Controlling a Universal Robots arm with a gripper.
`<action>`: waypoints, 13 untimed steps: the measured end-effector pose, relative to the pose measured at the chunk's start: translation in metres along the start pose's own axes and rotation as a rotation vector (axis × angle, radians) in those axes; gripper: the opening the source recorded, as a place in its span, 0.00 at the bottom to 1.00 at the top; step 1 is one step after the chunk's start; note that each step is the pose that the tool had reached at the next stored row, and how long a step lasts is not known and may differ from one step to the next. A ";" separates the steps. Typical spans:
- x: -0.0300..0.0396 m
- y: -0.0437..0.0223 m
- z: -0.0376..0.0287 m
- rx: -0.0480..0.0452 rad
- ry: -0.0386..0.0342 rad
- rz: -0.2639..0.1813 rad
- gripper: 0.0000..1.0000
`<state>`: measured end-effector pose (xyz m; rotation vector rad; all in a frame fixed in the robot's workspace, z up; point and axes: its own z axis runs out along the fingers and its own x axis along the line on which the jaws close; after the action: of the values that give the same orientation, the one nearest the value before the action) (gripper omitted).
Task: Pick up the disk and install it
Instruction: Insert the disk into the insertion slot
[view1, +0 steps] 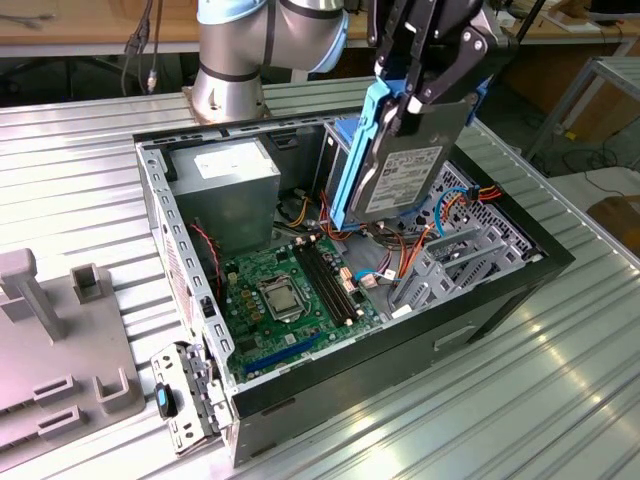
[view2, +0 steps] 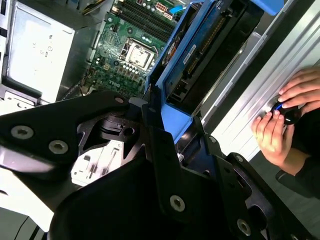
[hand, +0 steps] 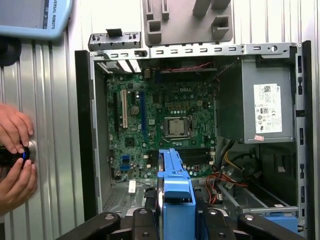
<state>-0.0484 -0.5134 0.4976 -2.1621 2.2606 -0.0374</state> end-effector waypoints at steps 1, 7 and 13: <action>0.0012 -0.0015 0.0005 0.0000 -0.0001 0.000 0.37; 0.0030 -0.0230 0.0031 0.0000 -0.0002 0.000 0.37; 0.0055 -0.0451 0.0047 0.0000 0.0000 0.000 0.37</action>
<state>-0.0035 -0.5210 0.4941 -2.1622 2.2605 -0.0374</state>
